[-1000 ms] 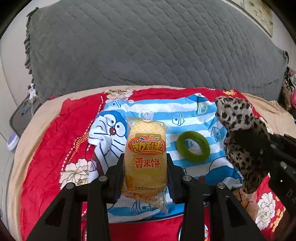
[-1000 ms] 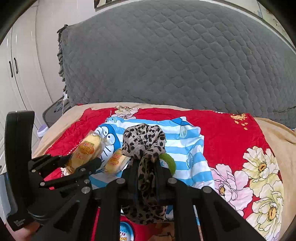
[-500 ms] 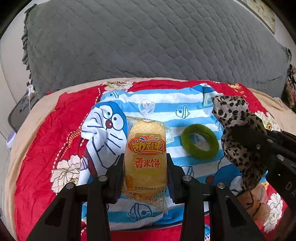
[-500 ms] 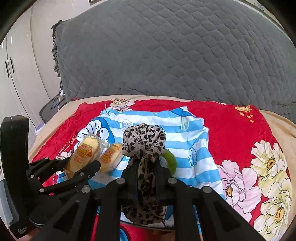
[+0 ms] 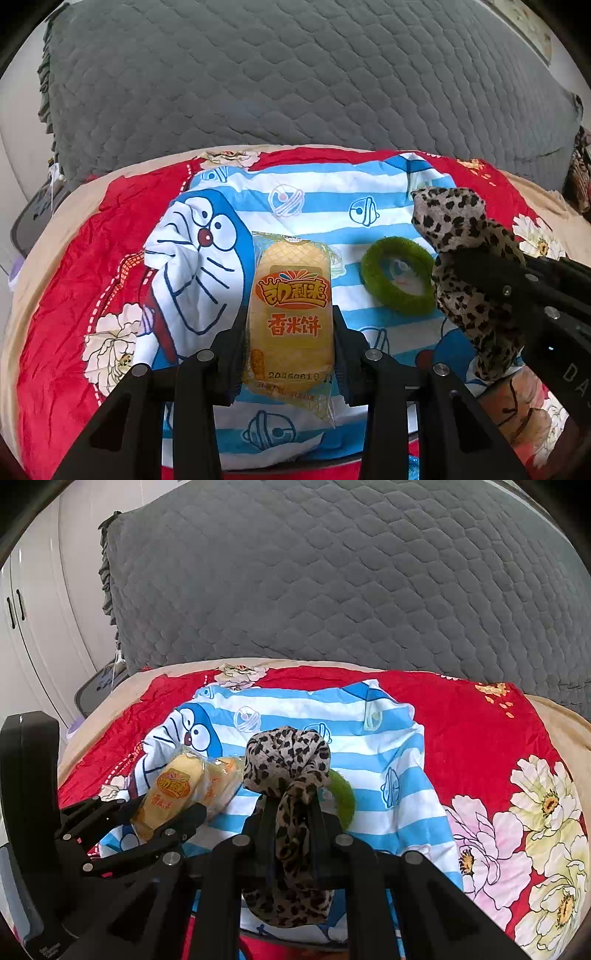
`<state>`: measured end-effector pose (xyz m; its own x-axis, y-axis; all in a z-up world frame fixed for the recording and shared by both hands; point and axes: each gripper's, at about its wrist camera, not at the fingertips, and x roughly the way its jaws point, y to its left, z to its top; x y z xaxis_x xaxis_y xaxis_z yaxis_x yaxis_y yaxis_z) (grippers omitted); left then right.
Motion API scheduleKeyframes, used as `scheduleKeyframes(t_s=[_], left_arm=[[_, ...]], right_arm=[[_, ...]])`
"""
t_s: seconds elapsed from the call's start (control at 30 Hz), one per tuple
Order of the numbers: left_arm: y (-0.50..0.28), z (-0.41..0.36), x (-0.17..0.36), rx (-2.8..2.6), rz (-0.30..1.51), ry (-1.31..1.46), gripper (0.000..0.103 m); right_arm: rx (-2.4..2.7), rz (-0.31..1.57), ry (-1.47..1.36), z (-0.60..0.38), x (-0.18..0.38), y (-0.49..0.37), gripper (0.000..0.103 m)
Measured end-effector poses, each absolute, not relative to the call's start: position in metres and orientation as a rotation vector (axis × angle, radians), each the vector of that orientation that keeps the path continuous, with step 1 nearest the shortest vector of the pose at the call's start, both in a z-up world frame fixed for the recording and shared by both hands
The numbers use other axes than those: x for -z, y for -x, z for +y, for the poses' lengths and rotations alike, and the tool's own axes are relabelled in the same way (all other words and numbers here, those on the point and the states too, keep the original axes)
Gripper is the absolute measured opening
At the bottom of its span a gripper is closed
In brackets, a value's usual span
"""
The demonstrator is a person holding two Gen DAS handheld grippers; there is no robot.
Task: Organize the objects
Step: 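Lower the cake onto the striped shirt while the right tool lowers the scrunchie beside the ring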
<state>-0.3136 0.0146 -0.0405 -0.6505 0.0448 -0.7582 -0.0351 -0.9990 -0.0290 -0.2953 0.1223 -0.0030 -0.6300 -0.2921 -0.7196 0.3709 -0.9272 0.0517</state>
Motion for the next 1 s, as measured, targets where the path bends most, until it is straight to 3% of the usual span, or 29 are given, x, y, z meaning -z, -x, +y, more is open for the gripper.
scheduleKeyframes(t_s=[1.0], left_arm=[[0.323,0.017,0.063,-2.817,-0.042,1.29,0.04]], right_arm=[[2.528,0.178,-1.198,0.116,0.041,0.309,0.014]])
